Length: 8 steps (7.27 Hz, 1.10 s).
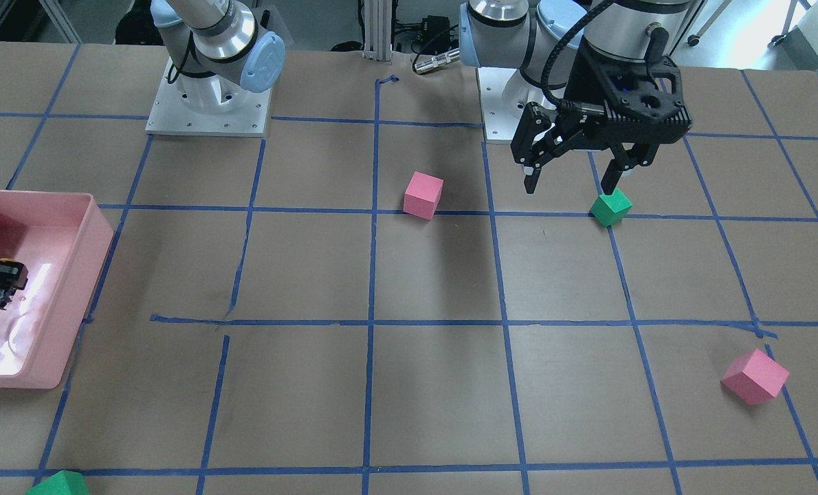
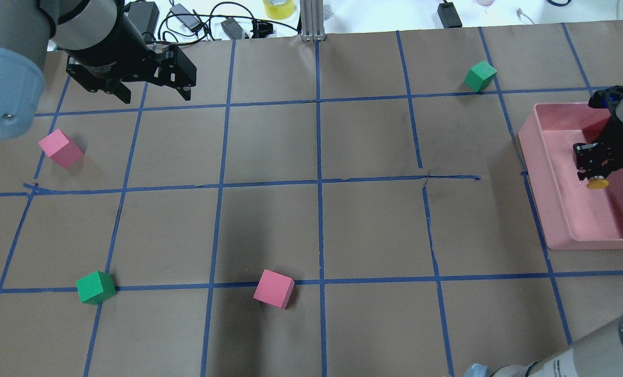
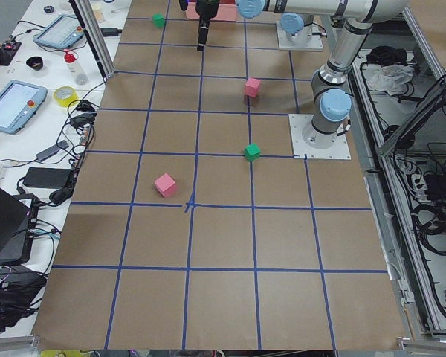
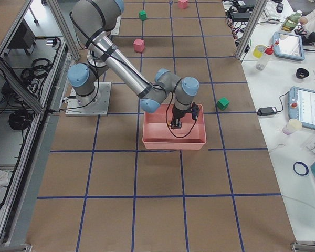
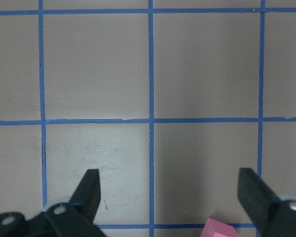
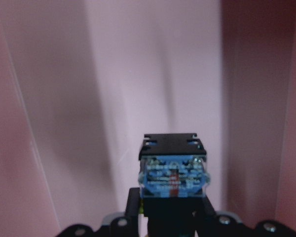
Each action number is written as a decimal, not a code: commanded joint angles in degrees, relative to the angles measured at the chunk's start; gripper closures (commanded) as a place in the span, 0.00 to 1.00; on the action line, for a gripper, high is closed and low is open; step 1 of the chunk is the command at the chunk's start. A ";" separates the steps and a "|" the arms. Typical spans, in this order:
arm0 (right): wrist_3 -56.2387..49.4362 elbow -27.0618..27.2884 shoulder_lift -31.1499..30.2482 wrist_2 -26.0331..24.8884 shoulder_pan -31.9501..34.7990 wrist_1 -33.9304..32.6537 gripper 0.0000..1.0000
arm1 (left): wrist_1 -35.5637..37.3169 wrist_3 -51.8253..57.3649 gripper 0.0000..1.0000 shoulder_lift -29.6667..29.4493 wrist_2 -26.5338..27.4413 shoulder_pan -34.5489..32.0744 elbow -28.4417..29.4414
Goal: Align button upright
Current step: 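Close the right gripper on the black button switch in the tray, then lift the button out of the tray and carry it toward the table center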
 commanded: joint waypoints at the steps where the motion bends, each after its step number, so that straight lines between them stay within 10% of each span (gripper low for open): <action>1: 0.25 -5.10 -5.85 0.65 2.48 8.34 1.00 | 0.01 0.00 0.00 0.00 0.02 0.00 -0.09; 4: 10.58 -18.29 -5.44 1.00 18.78 18.91 1.00 | 0.01 0.00 0.00 0.17 0.02 0.00 -0.10; 8: 30.26 -18.50 5.17 9.43 37.00 9.47 1.00 | 0.01 0.00 0.00 0.09 0.02 0.00 -0.10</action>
